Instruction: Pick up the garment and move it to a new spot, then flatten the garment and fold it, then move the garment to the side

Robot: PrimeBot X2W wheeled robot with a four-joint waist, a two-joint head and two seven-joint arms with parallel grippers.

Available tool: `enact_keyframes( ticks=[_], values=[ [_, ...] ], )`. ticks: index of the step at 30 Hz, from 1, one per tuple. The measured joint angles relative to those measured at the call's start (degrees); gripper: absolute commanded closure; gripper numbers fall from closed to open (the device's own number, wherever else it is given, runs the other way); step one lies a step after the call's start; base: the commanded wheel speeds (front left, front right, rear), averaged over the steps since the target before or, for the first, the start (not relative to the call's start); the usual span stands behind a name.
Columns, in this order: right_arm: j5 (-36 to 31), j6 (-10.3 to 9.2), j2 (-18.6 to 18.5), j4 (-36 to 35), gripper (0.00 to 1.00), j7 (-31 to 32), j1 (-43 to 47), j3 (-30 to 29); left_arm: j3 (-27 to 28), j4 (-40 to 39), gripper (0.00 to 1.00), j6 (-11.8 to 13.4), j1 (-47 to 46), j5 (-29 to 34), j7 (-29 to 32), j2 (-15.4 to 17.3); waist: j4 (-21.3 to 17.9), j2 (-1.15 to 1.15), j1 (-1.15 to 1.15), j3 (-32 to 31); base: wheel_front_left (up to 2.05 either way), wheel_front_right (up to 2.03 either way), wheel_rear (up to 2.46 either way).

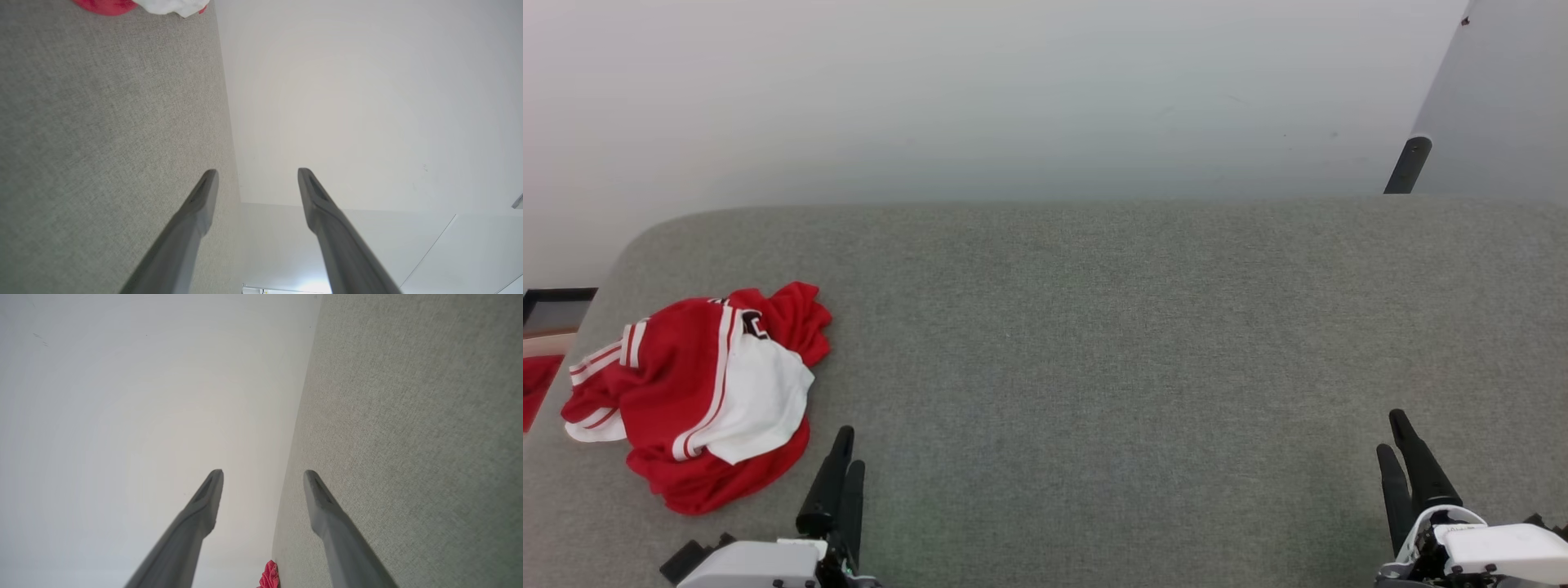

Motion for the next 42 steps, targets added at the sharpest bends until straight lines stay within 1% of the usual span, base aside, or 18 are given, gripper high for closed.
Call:
enact_keyframes(
  ticks=[8,13,17,21,25,31,42],
  values=[
    [-2.0,0.0,-1.1,-0.6,0.0,-2.3,-0.7,2.2,-1.6,-0.5,0.0,0.0,-0.6,1.7,-1.9,0.7,0.0,0.0,0.0,0.0,0.0,0.0,0.0],
    [-4.1,0.0,-1.8,-0.7,0.0,-3.8,-0.8,3.6,-2.8,-0.5,0.0,0.0,-0.9,4.1,-3.5,1.6,0.0,0.0,0.0,-0.1,0.0,0.0,0.0],
    [-6.3,0.0,-2.2,-0.6,0.0,-4.9,-1.2,4.6,-3.7,-0.3,0.0,0.0,-1.2,7.2,-4.8,2.1,0.0,0.0,0.0,-0.1,0.0,0.0,0.0],
    [-9.6,0.0,-2.8,-0.4,0.0,-5.8,-1.7,5.3,-4.2,-0.1,0.0,0.6,-1.5,11.2,-5.9,2.7,0.1,0.0,0.0,-0.2,0.0,0.0,0.0],
    [-13.2,0.0,-2.9,0.0,0.0,-6.5,-1.9,5.8,-4.0,-0.1,0.0,1.2,-1.8,16.5,-6.6,3.0,0.1,0.0,0.0,-0.2,0.0,0.0,0.0],
    [-20.8,0.0,-2.9,-0.1,0.0,-7.6,-2.2,5.6,-3.6,-1.1,0.0,2.3,-1.8,28.3,-7.8,3.1,0.1,0.0,0.0,-0.2,0.0,0.0,0.0],
    [-40.4,0.01,-2.6,0.0,0.0,-9.5,-2.2,4.6,-3.2,-2.3,0.0,2.7,-1.7,46.6,-9.6,2.5,0.1,0.0,0.0,-0.2,0.0,0.0,0.0]
  ],
)
